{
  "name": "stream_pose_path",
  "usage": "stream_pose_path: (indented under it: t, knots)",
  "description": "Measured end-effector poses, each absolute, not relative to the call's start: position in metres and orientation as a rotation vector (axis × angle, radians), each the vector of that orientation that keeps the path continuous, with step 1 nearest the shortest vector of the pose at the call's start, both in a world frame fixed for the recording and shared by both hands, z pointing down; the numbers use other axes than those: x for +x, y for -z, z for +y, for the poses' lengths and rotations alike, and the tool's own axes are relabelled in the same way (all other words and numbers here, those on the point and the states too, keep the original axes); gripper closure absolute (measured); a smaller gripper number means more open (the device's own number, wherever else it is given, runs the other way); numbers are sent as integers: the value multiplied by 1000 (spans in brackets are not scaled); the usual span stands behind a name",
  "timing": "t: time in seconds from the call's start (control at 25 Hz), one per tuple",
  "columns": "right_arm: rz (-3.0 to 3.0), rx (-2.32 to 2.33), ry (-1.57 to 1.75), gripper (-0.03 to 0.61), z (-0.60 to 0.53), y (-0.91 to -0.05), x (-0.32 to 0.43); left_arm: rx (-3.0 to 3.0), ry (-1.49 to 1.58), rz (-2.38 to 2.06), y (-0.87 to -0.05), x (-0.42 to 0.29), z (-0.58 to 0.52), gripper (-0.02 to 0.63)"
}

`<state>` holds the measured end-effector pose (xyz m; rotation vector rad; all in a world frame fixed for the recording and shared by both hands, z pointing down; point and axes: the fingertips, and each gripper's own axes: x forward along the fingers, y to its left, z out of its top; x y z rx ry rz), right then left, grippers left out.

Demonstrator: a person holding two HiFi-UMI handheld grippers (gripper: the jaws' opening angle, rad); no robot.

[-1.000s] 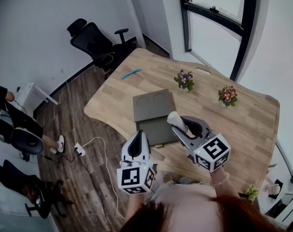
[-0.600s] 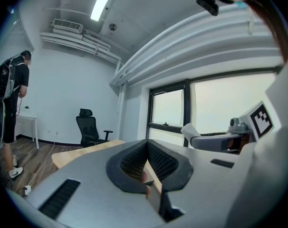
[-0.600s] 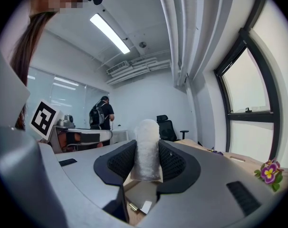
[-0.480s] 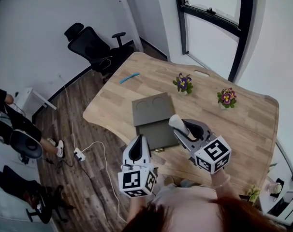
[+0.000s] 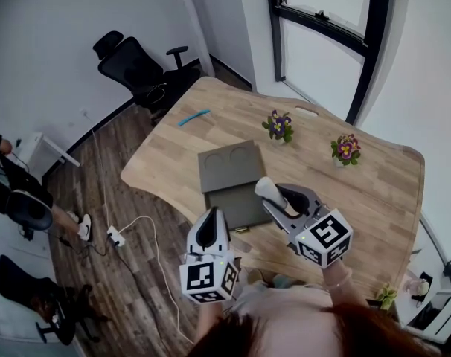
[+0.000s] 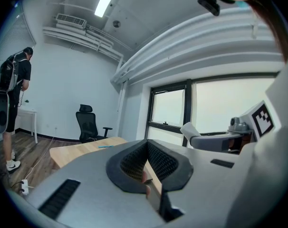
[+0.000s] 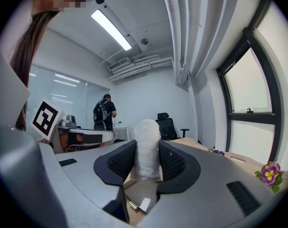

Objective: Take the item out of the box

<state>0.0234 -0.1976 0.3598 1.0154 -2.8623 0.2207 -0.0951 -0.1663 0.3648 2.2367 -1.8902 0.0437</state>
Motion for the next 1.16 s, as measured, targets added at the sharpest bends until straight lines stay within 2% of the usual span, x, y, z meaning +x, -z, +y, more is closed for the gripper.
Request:
stream_pose_path:
  t: [1.16]
  knots:
    - [-2796,1011,-215,445,-187,-373,3,2247,-62,-1810,-376,-104,-165,614]
